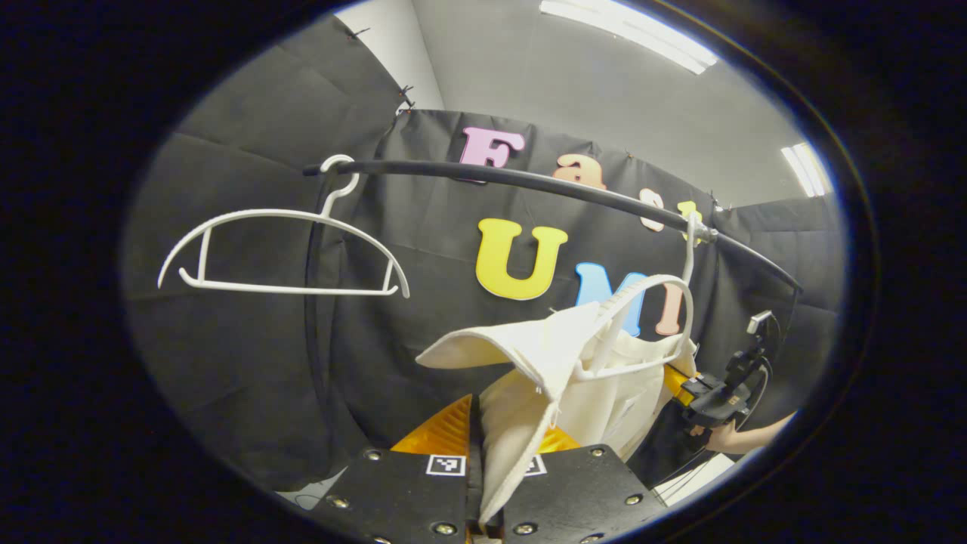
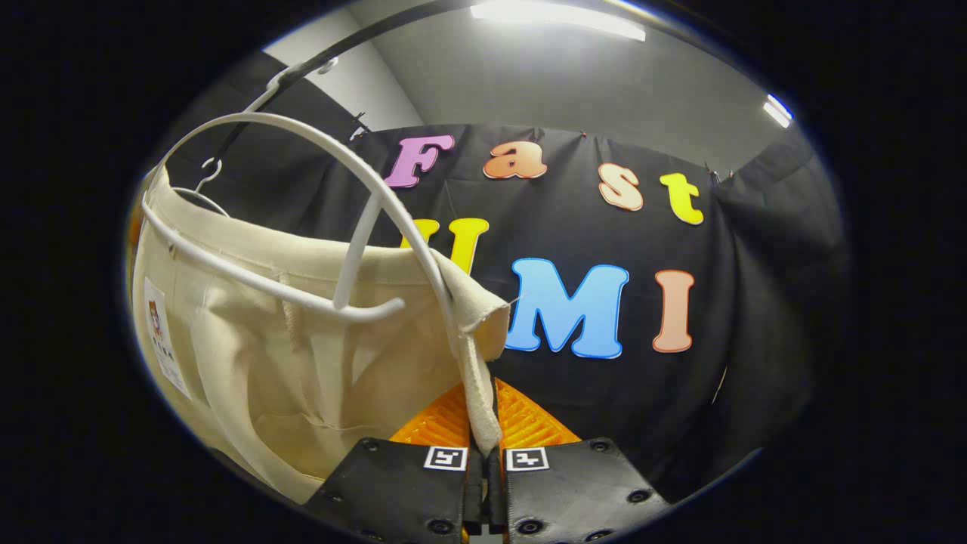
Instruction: Grasp the clothes on the hanger with both hands and then place them into the laundry hamper below.
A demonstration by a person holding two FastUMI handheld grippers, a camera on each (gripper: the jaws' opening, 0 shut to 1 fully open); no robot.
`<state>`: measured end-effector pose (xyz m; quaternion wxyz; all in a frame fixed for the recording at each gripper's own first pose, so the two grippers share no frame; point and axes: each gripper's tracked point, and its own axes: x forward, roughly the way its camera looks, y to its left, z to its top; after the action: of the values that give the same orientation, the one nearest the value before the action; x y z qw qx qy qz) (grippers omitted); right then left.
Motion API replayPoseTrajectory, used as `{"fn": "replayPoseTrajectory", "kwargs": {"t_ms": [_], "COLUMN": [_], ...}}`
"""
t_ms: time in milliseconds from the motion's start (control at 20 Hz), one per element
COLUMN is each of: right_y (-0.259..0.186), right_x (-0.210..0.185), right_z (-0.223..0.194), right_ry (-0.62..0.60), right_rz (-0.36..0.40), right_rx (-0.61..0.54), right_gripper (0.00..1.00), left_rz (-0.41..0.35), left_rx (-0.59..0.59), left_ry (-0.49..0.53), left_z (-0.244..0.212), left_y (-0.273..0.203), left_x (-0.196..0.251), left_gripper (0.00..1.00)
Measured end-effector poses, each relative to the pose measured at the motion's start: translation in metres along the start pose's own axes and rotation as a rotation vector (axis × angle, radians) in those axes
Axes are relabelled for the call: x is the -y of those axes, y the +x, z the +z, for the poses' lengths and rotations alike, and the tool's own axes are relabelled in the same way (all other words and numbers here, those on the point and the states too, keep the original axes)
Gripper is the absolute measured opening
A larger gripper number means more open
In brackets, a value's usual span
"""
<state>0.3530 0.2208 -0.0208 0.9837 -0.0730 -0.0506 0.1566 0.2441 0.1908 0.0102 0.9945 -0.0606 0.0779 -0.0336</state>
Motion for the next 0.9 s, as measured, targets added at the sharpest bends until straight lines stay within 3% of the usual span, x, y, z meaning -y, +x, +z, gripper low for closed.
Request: {"fn": "replayPoseTrajectory", "kwargs": {"t_ms": [250, 600, 650, 700, 800, 900], "right_y": [0.000, -0.006, -0.006, -0.006, -0.008, -0.005], "right_x": [-0.003, -0.002, -0.005, -0.005, -0.002, 0.000], "right_z": [-0.003, -0.022, -0.025, -0.021, -0.005, 0.000], "right_ry": [-0.043, -0.040, -0.059, -0.070, -0.060, -0.054], "right_rz": [0.003, 0.011, 0.020, 0.026, 0.037, 0.055], "right_rx": [0.010, -0.017, -0.024, -0.023, 0.007, 0.031], "right_gripper": [0.05, 0.08, 0.05, 0.05, 0.08, 0.01], "left_rz": [0.072, 0.089, 0.098, 0.147, 0.143, 0.152], "left_rx": [0.003, 0.018, 0.002, -0.016, 0.067, 0.079], "left_ry": [0.112, 0.055, 0.050, 0.064, 0.143, 0.179], "left_z": [-0.024, -0.033, -0.040, -0.038, -0.003, 0.012], "left_y": [0.006, 0.015, 0.019, 0.016, -0.003, -0.024], "left_x": [-0.001, 0.001, 0.004, 0.002, 0.011, 0.017], "left_gripper": [0.04, 0.04, 0.03, 0.04, 0.03, 0.03]}}
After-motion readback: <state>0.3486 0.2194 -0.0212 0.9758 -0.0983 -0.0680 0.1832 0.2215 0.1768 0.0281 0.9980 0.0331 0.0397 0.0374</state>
